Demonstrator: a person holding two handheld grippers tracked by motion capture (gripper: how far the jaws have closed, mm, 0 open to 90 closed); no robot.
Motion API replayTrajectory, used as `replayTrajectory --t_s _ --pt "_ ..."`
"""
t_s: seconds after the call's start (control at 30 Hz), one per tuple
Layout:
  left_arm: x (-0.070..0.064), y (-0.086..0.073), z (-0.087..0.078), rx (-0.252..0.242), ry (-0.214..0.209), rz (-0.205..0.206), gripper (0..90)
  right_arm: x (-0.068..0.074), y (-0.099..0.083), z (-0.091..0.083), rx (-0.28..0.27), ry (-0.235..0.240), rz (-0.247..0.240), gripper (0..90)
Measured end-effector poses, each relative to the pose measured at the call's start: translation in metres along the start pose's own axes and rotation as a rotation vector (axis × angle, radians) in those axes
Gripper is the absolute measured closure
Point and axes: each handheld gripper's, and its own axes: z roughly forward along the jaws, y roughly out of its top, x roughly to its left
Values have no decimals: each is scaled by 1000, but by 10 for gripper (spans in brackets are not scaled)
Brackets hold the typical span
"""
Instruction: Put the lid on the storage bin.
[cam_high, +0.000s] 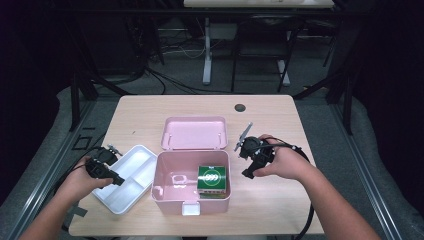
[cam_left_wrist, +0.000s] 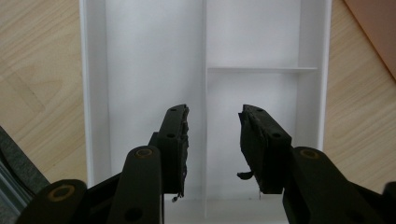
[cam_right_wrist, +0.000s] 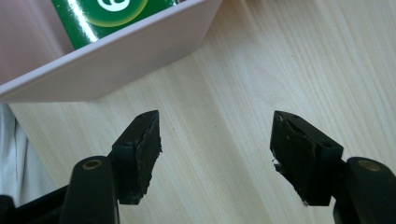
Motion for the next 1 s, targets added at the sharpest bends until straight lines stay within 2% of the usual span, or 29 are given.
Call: replayTrajectory --t_s 0.23,0.33,0.47,0.53,0.57,0.67,0.7,0.73,0.87,1.0 --pt "1 -2 -2 -11 2 -7 631 -2 -8 5 -77 -20 108 337" --pt "1 -1 -1 -10 0 -4 634 -3 -11 8 -86 -20 129 337" --pt "2 0 0 -2 3 3 642 -3 -16 8 -137 -24 173 367" --pt "1 1 -1 0 3 2 648 -4 -19 8 -167 8 193 368" --pt "1 2 0 6 7 6 654 -5 -21 8 -200 33 231 373" --pt "-2 5 -1 19 21 13 665 -5 -23 6 -223 33 248 374" --pt "-2 7 -1 24 26 27 667 -5 -23 6 -234 27 256 377" --pt "-3 8 -1 25 26 21 674 -5 -24 4 -239 17 258 378" --pt "-4 13 -2 51 28 30 702 -4 -29 1 -292 47 241 374" --pt "-3 17 1 70 34 28 715 -5 -37 2 -317 19 275 372"
